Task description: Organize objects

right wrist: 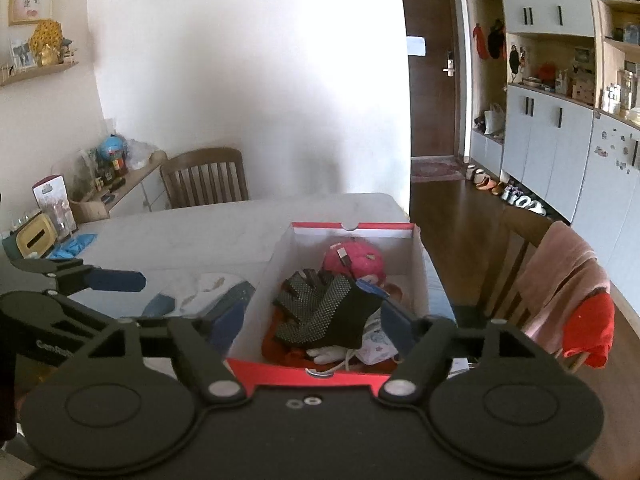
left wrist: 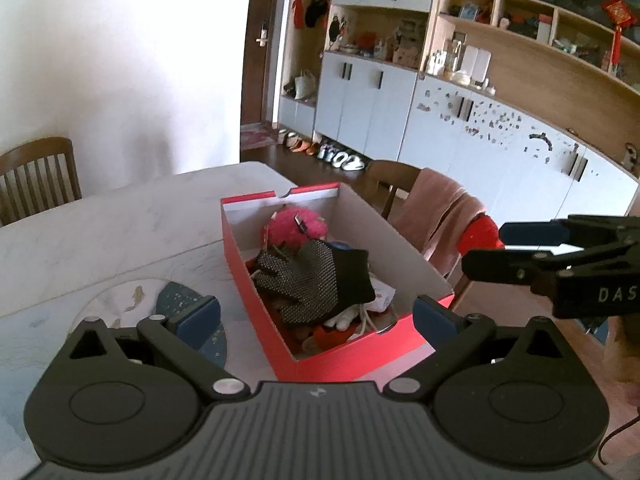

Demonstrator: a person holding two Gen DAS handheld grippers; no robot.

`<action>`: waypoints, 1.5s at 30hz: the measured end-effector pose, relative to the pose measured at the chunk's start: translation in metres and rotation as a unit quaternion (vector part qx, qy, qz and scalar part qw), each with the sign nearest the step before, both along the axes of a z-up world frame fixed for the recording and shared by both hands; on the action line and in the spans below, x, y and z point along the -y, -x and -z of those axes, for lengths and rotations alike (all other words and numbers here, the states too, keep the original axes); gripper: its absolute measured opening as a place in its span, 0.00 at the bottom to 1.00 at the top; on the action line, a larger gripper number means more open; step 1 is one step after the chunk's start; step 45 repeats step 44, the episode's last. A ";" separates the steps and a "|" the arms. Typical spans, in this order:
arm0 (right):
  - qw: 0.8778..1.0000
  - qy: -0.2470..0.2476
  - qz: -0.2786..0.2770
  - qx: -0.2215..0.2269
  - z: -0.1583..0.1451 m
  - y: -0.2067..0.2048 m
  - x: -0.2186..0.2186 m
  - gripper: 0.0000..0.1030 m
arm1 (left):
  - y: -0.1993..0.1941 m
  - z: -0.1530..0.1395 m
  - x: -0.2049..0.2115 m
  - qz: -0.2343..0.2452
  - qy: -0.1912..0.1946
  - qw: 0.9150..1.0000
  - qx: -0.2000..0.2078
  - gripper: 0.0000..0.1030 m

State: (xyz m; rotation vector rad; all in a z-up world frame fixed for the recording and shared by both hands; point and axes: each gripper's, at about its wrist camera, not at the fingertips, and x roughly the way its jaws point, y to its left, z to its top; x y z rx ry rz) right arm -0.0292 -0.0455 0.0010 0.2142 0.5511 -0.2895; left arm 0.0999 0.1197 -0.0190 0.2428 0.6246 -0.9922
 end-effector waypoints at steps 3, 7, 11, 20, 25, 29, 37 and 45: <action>1.000 -0.004 0.005 -0.003 0.002 0.004 -0.002 0.75 | 0.003 -0.002 -0.003 -0.001 0.008 1.000 0.002 1.00; 1.000 -0.007 0.006 -0.009 0.004 0.008 -0.004 0.75 | 0.006 -0.004 -0.004 -0.004 0.015 1.000 0.002 1.00; 1.000 -0.006 0.009 -0.013 0.006 0.010 -0.005 0.76 | 0.011 -0.003 -0.004 -0.002 0.015 1.000 0.006 1.00; 1.000 -0.009 0.009 -0.017 0.008 0.012 -0.003 0.76 | 0.019 0.002 0.000 0.006 -0.003 1.000 0.012 1.00; 1.000 -0.006 0.007 -0.014 0.006 0.013 -0.003 0.76 | 0.018 0.002 -0.001 -0.001 0.001 1.000 0.013 1.00; 1.000 -0.007 0.006 -0.015 0.007 0.014 -0.002 0.76 | 0.019 0.002 -0.001 -0.007 -0.005 1.000 0.022 1.00; 1.000 0.000 0.001 -0.021 0.009 0.012 -0.004 0.76 | 0.019 0.002 -0.002 -0.014 -0.006 1.000 0.022 1.00; 1.000 0.000 0.002 -0.027 0.011 0.011 -0.004 0.76 | 0.016 0.003 -0.003 -0.020 -0.007 1.000 0.021 1.00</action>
